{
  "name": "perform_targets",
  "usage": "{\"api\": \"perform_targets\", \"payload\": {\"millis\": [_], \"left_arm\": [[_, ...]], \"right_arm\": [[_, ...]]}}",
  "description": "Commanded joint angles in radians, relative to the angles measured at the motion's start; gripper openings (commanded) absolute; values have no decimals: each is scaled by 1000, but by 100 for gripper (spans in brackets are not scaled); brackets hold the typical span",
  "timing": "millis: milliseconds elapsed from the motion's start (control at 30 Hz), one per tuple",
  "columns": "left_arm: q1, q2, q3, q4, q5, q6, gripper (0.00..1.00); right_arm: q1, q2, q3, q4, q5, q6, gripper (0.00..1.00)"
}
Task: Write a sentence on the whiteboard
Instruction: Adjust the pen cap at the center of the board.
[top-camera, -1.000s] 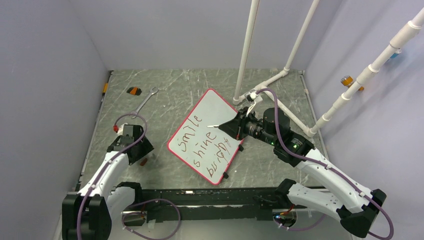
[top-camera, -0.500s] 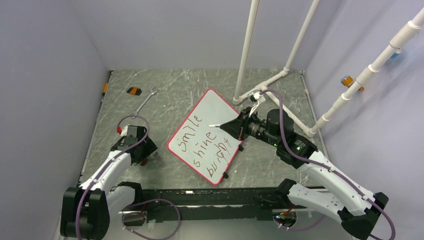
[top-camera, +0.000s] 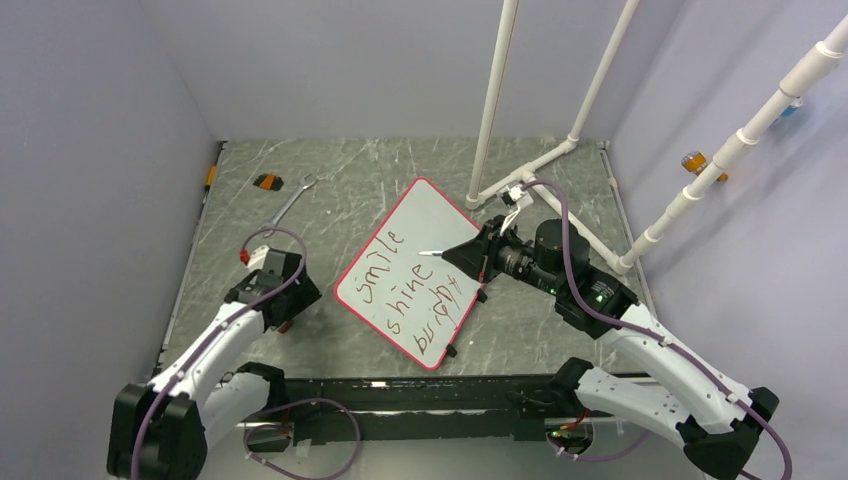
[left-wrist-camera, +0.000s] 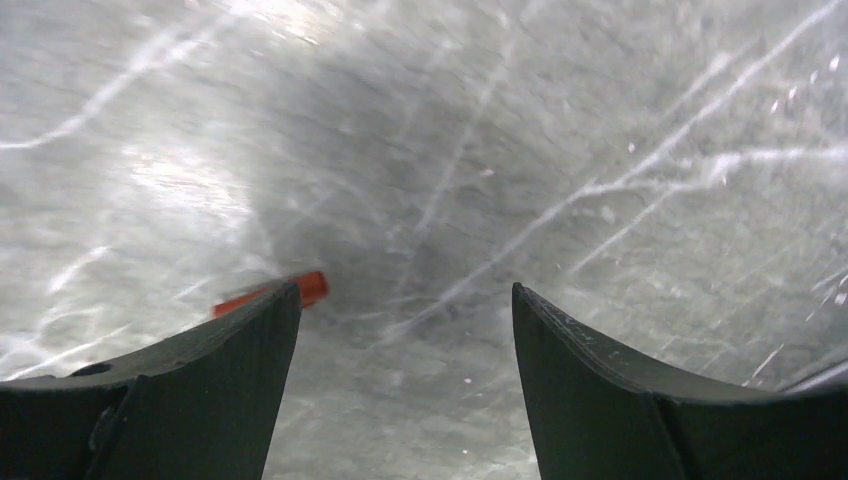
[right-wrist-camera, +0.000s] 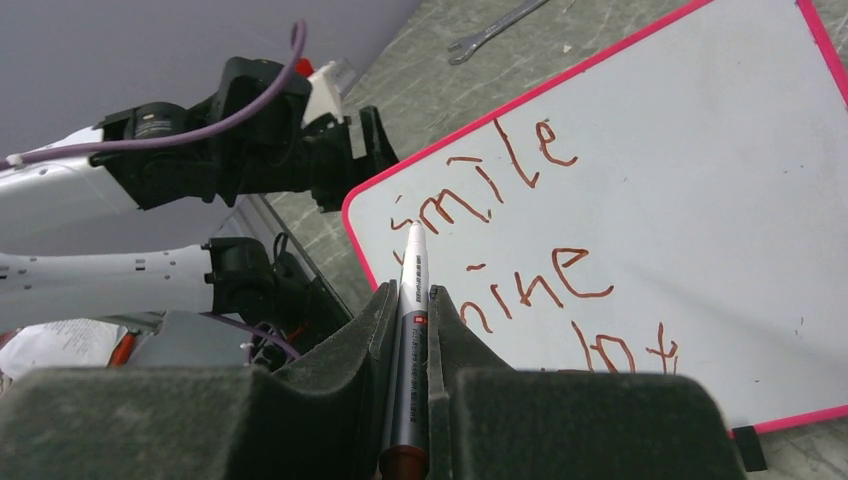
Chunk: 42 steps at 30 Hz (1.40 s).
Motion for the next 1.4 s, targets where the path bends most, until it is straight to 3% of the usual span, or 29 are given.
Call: {"api": "perform_targets", "payload": {"millis": [0,100,367,500,967,1367], "left_arm": [[104,-91,39,-89,-91,57,82],[176,-130,39,-102,-85,95,82],[206,-167,-17,-115,-1,25,83],[213,-163,-79,-59,81,-6,83],[219,-97,-109,39,108,8,81],[204,-38,-165,159,211,-33,79]], "right_arm": [[1,-12,4,18,-3,9,0],[0,-16,2,17,-1,8,0],[0,-19,-10,25,-3,12,0],[1,-25,-8,15,2,11,0],[0,-41,-20,-3,30,-5,0],[1,-51,-26,-3,37,-7,0]]}}
